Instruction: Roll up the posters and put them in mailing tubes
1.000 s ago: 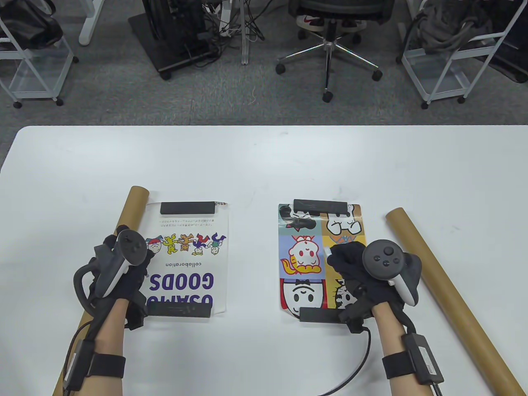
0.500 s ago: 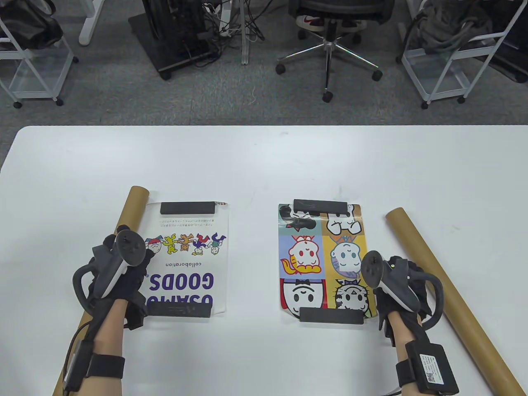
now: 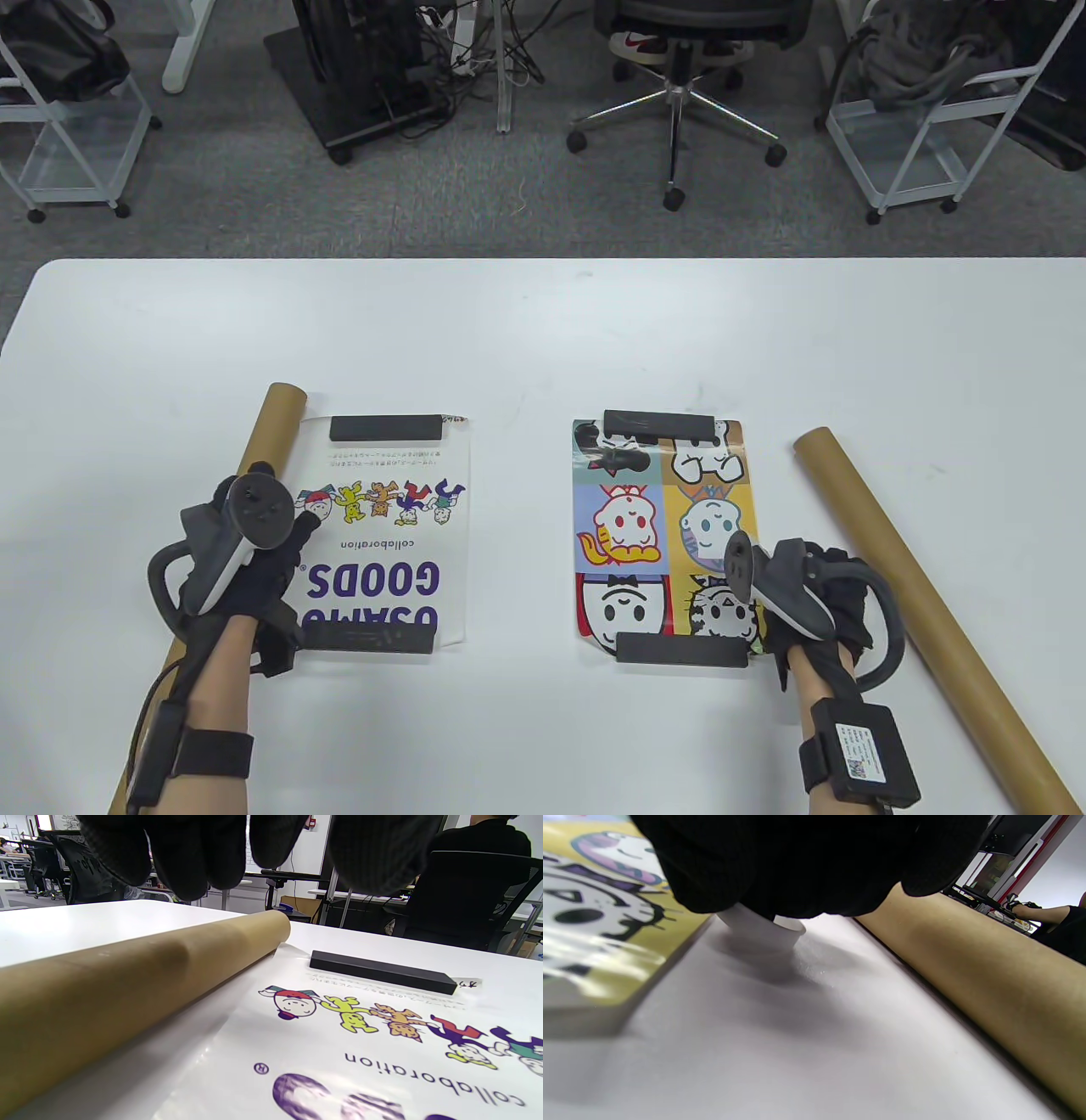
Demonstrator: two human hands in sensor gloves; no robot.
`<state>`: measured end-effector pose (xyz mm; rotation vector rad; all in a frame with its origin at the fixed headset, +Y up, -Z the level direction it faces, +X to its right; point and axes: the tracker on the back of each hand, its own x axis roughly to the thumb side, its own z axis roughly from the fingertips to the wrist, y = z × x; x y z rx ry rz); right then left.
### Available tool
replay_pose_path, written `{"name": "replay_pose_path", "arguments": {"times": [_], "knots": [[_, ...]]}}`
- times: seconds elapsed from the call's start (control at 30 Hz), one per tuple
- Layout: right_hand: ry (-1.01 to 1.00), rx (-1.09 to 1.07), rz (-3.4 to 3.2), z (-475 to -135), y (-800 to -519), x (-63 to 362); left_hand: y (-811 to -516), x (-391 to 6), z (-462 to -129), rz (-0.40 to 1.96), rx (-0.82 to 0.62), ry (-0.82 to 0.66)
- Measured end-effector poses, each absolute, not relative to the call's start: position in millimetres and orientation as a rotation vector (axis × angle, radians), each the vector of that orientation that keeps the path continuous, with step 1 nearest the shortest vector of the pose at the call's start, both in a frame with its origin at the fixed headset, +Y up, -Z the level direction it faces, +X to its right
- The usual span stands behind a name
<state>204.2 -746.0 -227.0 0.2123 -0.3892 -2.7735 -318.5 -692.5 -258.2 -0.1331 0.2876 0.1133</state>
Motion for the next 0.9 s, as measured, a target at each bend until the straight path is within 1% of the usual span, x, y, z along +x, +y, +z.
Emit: {"name": "replay_pose_path", "arguments": {"times": [0.1, 0.23, 0.4, 0.47, 0.57, 0.67, 0.77, 0.9], "knots": [[-0.400, 0.208, -2.754, -228, -750, 202, -692, -319, -258, 0.128, -0.145, 0.272], [-0.400, 0.225, -2.749, -228, -747, 202, -692, -319, -258, 0.129, -0.142, 0.270], [-0.456, 0.262, -2.869, -230, -723, 207, -693, -318, -258, 0.128, -0.152, 0.258], [-0.423, 0.251, -2.989, -232, -713, 208, -693, -318, -258, 0.127, -0.154, 0.253], [-0.431, 0.131, -3.195, -235, -702, 207, -693, -315, -258, 0.127, -0.165, 0.226], [-0.472, 0.027, -3.364, -238, -697, 206, -692, -311, -258, 0.135, -0.174, 0.196], [-0.456, -0.018, -3.428, -241, -700, 205, -692, -306, -258, 0.131, -0.172, 0.175], [-0.431, -0.075, -3.469, -241, -717, 205, -694, -301, -258, 0.116, -0.192, 0.150]]}}
